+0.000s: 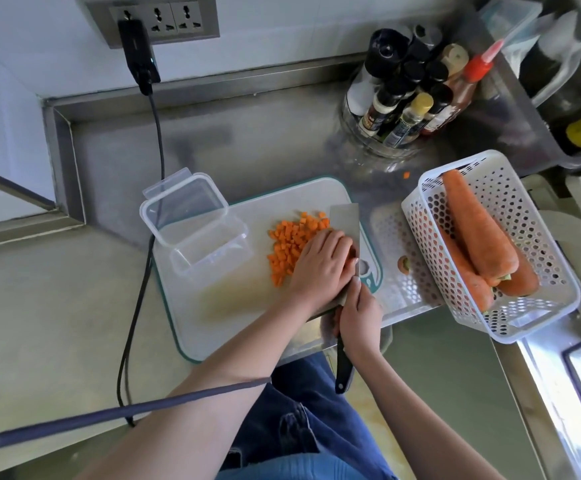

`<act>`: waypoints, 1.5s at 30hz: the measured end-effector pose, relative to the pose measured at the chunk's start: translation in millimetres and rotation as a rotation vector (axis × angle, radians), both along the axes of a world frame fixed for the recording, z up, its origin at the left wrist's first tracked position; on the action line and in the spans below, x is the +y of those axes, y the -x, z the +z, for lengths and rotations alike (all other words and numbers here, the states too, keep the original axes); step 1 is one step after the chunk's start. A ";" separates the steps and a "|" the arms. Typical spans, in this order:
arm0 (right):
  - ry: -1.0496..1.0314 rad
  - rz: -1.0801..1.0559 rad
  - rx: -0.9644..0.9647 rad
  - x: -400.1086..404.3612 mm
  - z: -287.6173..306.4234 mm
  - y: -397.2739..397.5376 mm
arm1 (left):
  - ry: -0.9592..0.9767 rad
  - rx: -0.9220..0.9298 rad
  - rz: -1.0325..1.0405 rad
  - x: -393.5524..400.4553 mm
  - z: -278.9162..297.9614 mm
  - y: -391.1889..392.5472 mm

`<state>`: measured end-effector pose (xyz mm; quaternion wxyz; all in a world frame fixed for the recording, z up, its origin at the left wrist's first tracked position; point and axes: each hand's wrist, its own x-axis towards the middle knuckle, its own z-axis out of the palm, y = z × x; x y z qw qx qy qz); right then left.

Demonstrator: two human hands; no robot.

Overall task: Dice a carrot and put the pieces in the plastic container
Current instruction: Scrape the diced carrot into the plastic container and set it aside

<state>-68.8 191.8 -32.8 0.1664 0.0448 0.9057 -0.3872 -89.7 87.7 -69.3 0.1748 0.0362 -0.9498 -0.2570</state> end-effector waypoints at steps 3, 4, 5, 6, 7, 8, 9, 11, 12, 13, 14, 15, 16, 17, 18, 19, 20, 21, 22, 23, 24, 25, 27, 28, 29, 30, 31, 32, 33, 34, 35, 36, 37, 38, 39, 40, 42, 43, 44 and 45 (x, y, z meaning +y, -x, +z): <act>-0.001 0.007 0.008 -2.8 3.8 1.8 | -0.027 0.040 0.018 -0.3 1.9 5.4; -0.003 0.005 0.012 -3.6 5.3 2.3 | -0.032 0.050 0.018 -0.8 3.0 6.0; 0.000 0.002 0.020 -3.8 5.9 2.4 | -0.041 0.058 0.019 -1.2 4.6 6.4; 0.010 -0.001 0.024 -4.2 7.2 2.0 | -0.055 0.062 0.023 -1.7 7.1 6.9; 0.022 -0.004 0.023 -4.6 8.9 1.3 | -0.072 0.066 0.029 -2.1 10.6 7.7; 0.033 -0.006 0.012 -5.5 11.5 0.7 | -0.093 0.070 0.039 -2.7 14.9 8.3; 0.046 -0.008 0.000 -6.8 15.9 0.6 | -0.115 0.070 0.050 -3.4 20.2 8.7; 0.081 -0.006 -0.024 -10.5 26.3 1.6 | -0.145 0.074 0.069 -7.3 31.7 9.1; 0.113 -0.006 -0.038 -12.7 32.8 2.2 | -0.151 0.081 0.073 -10.8 37.2 9.2; 0.145 -0.005 -0.051 -15.3 38.1 2.7 | -0.154 0.092 0.076 -14.9 42.8 9.1; 0.168 0.002 -0.055 -18.3 44.3 2.6 | -0.155 0.104 0.079 -19.2 48.7 8.6; 0.176 0.015 -0.049 -21.5 49.2 2.6 | -0.155 0.117 0.085 -23.6 54.7 8.0; 0.181 0.028 -0.039 -25.5 54.4 2.5 | -0.155 0.128 0.094 -28.2 60.8 7.4; 0.194 0.040 -0.029 -30.4 59.0 2.5 | -0.156 0.136 0.108 -33.1 67.1 6.6; 0.211 0.052 -0.025 -36.0 62.9 2.3 | -0.160 0.141 0.127 -38.8 73.0 5.4; 0.230 0.066 -0.028 -43.1 66.1 2.0 | -0.161 0.146 0.149 -45.4 78.6 3.8; 0.248 0.082 -0.034 -51.6 69.7 1.2 | -0.155 0.148 0.171 -53.5 83.3 1.8; 0.266 0.097 -0.044 -61.4 72.7 -0.3 | -0.141 0.149 0.192 -63.0 86.9 -0.7; 0.286 0.109 -0.056 -71.8 74.8 -2.3 | -0.123 0.149 0.212 -73.4 89.9 -3.6; 0.310 0.117 -0.071 -82.4 75.3 -4.6 | -0.105 0.147 0.230 -84.1 92.0 -7.1; 0.336 0.125 -0.090 -92.6 75.7 -7.3 | -0.085 0.145 0.247 -94.8 93.4 -10.8; 0.359 0.131 -0.111 -102.8 75.0 -9.9 | -0.062 0.142 0.264 -105.2 94.2 -14.7; 0.382 0.152 -0.142 -120.5 72.7 -15.9 | -0.019 0.126 0.298 -123.4 92.6 -23.6; 0.383 0.164 -0.156 -127.9 71.4 -19.3 | -0.005 0.114 0.316 -131.0 89.7 -28.6; 0.384 0.174 -0.172 -134.1 69.9 -23.1 | 0.003 0.104 0.334 -137.4 85.7 -34.2; 0.384 0.181 -0.193 -138.6 68.0 -27.0 | 0.003 0.095 0.349 -142.2 81.1 -39.8; 0.383 0.186 -0.215 -141.4 65.5 -30.7 | -0.009 0.088 0.360 -145.4 76.7 -44.8; 0.383 0.190 -0.236 -142.5 63.2 -33.9 | -0.030 0.083 0.366 -147.0 73.4 -48.6; 0.380 0.190 -0.252 -142.4 60.8 -36.4 | -0.056 0.080 0.372 -147.4 70.8 -51.1; 0.372 0.183 -0.263 -141.0 58.8 -38.5 | -0.082 0.075 0.380 -146.3 68.4 -52.9; 0.360 0.172 -0.268 -138.9 57.6 -39.3 | -0.106 0.065 0.391 -144.0 65.6 -53.6; 0.343 0.159 -0.272 -135.7 56.7 -40.1 | -0.137 0.048 0.410 -141.6 61.7 -55.2; 0.326 0.147 -0.276 -132.4 55.9 -40.8 | -0.175 0.026 0.436 -139.0 56.9 -57.7; 0.310 0.136 -0.283 -128.5 55.3 -41.0 | -0.202 0.004 0.461 -136.3 51.9 -61.6; 0.295 0.128 -0.291 -124.2 54.4 -40.8 | -0.214 -0.015 0.481 -133.4 46.9 -65.8; 0.280 0.122 -0.298 -120.2 53.7 -40.3 | -0.205 -0.027 0.493 -130.7 43.1 -69.8; 0.258 0.111 -0.299 -113.6 52.6 -38.8 | -0.164 -0.032 0.491 -127.0 40.3 -74.2; 0.254 0.106 -0.293 -111.5 51.9 -38.0 | -0.167 -0.026 0.494 -126.3 40.7 -74.5; 0.255 0.101 -0.289 -110.1 51.7 -37.3 | -0.203 -0.018 0.508 -125.8 42.3 -74.6; 0.256 0.098 -0.287 -109.5 51.4 -36.7 | -0.271 -0.003 0.534 -125.3 43.7 -75.4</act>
